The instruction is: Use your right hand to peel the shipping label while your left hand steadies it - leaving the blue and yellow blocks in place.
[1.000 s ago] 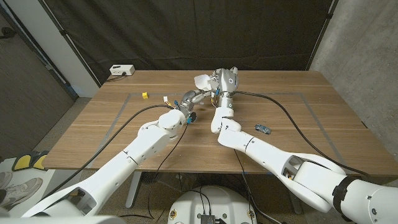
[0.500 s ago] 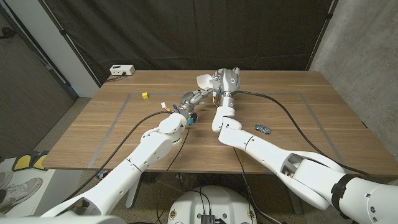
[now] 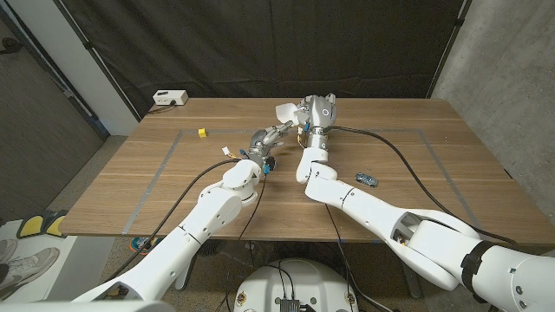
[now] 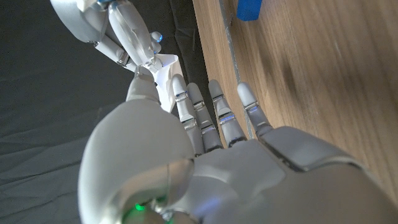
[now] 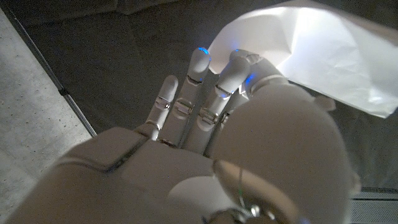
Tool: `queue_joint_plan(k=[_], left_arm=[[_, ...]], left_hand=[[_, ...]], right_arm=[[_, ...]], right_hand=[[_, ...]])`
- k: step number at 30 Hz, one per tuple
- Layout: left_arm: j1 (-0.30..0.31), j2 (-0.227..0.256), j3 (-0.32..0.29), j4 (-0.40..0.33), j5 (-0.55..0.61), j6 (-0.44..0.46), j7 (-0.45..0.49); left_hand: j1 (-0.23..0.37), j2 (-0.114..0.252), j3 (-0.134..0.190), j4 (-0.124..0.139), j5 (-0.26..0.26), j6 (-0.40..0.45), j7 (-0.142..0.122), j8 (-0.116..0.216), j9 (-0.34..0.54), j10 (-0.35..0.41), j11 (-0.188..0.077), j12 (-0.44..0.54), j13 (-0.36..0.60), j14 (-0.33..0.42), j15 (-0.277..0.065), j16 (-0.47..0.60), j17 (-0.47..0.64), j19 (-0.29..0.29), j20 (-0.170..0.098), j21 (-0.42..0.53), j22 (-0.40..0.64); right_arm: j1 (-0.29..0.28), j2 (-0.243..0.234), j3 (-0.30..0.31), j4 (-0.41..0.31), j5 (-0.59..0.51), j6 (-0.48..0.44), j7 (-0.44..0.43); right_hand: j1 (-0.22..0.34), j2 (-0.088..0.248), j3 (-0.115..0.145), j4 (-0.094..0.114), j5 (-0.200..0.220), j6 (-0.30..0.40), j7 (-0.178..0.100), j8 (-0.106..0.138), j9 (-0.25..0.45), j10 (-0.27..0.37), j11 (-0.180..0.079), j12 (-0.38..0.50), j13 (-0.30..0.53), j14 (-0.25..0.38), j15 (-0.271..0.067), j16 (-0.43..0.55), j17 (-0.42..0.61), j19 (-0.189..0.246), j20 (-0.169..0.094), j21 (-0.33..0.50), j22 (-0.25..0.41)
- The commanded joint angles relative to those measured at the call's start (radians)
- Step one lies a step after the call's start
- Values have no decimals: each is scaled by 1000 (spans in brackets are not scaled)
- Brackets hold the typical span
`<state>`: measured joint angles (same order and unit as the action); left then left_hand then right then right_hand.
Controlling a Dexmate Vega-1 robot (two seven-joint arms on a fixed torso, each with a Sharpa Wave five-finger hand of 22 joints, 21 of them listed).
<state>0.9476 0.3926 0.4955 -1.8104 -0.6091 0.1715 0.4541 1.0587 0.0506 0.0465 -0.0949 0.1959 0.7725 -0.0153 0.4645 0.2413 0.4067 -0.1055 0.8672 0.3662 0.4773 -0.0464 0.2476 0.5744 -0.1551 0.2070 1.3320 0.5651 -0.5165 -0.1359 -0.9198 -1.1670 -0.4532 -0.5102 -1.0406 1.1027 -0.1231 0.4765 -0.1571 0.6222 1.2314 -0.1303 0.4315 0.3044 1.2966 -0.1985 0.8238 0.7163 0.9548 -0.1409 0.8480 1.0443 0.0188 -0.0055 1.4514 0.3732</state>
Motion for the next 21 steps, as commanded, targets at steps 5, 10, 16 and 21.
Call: queue_joint_plan(k=[5, 10, 16, 21], left_arm=[[1, -8, -10, -4, -67, 29, 16], [-8, -14, -6, 7, -68, 22, 23], [-26, -24, -4, 24, -73, 20, 26], [-36, -30, -2, 34, -73, 21, 36]], left_hand=[[-8, 42, 16, 11, -5, 7, 9, -2, -4, 6, 6, -5, -7, 1, -40, -5, 1, -25, 7, 10, 5], [4, 76, 37, 11, -7, 53, 9, 10, -12, 33, -5, 6, -9, 12, -44, -7, 1, -40, 7, 19, 11], [32, 78, 53, -8, -8, 47, -11, -2, -24, 33, -15, 9, -7, 20, -46, -12, -2, -48, 7, 31, 17], [46, 80, 65, -16, -10, 7, -34, -30, -34, 41, -19, 15, -2, 28, -44, -15, -3, -50, 8, 40, 21]], right_arm=[[2, -8, 0, 2, 3, 30, -11], [4, -9, -1, 6, 4, 30, -4], [7, -10, -4, 14, 8, 45, 4], [9, -13, -3, 19, 11, 64, 4]], right_hand=[[-12, -2, 10, -1, 9, 26, 26, 1, 4, 11, -3, -3, 6, 11, -88, 12, 7, -3, 2, 16, -7], [-14, -3, 13, -1, 8, 26, 25, 0, 3, 12, -3, -5, 8, 10, -88, 11, 6, -2, 3, 21, -13], [-15, -2, 16, -1, 7, 26, 25, -1, 3, 11, -3, -8, 10, 8, -88, 11, 5, -4, 4, 29, -21], [-16, -2, 17, -1, 6, 25, 24, -1, 4, 12, -3, -8, 14, 6, -88, 10, 4, -5, 3, 35, -25]])
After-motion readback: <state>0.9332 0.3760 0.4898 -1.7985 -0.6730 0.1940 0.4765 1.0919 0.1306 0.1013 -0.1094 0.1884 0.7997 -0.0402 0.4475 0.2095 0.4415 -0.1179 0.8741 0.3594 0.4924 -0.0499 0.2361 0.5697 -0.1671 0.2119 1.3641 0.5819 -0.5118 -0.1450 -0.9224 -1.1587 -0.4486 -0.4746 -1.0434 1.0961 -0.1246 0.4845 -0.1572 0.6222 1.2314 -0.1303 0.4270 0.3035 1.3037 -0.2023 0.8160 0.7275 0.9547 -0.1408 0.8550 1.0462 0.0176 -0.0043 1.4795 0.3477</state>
